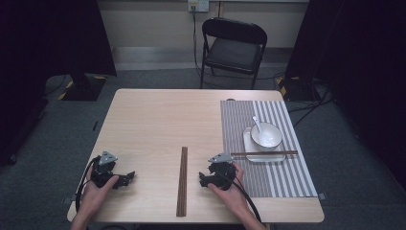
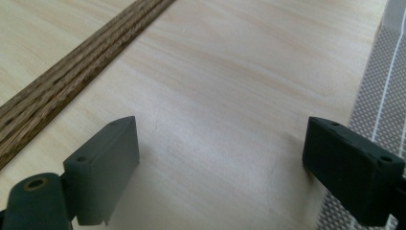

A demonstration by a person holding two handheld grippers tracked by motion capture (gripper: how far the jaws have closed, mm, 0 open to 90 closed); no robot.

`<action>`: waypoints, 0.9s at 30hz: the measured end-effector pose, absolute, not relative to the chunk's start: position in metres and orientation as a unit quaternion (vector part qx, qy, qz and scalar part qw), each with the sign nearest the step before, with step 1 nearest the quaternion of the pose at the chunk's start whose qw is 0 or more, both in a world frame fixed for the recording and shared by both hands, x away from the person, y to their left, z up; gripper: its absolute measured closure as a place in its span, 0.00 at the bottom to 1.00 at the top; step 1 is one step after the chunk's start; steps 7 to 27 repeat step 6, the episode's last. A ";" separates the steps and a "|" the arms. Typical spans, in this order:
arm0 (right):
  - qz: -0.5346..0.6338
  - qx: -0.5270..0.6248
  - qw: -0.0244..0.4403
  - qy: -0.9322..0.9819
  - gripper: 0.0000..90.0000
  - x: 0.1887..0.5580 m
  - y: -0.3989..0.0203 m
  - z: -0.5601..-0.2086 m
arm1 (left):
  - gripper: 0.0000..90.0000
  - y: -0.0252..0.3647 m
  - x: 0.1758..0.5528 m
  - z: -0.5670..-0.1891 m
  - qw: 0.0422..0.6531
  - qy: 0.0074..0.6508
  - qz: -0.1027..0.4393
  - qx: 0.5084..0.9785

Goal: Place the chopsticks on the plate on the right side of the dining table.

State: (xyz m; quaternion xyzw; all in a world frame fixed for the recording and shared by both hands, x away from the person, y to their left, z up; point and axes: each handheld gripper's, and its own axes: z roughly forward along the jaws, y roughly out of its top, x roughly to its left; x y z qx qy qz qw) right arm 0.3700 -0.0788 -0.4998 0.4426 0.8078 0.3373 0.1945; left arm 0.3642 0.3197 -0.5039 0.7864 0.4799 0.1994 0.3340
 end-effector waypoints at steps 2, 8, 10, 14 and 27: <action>0.343 0.440 0.198 0.806 0.12 0.370 -0.079 -0.501 | 0.00 0.320 0.364 -0.504 0.334 0.480 0.199 0.786; 0.343 0.440 0.198 0.806 0.12 0.370 -0.079 -0.501 | 0.00 0.319 0.366 -0.504 0.335 0.481 0.198 0.785; 0.343 0.440 0.198 0.806 0.12 0.370 -0.079 -0.501 | 0.00 0.319 0.366 -0.504 0.335 0.481 0.198 0.785; 0.343 0.440 0.198 0.806 0.12 0.370 -0.079 -0.501 | 0.00 0.319 0.366 -0.504 0.335 0.481 0.198 0.785; 0.343 0.440 0.198 0.806 0.12 0.370 -0.079 -0.501 | 0.00 0.319 0.366 -0.504 0.335 0.481 0.198 0.785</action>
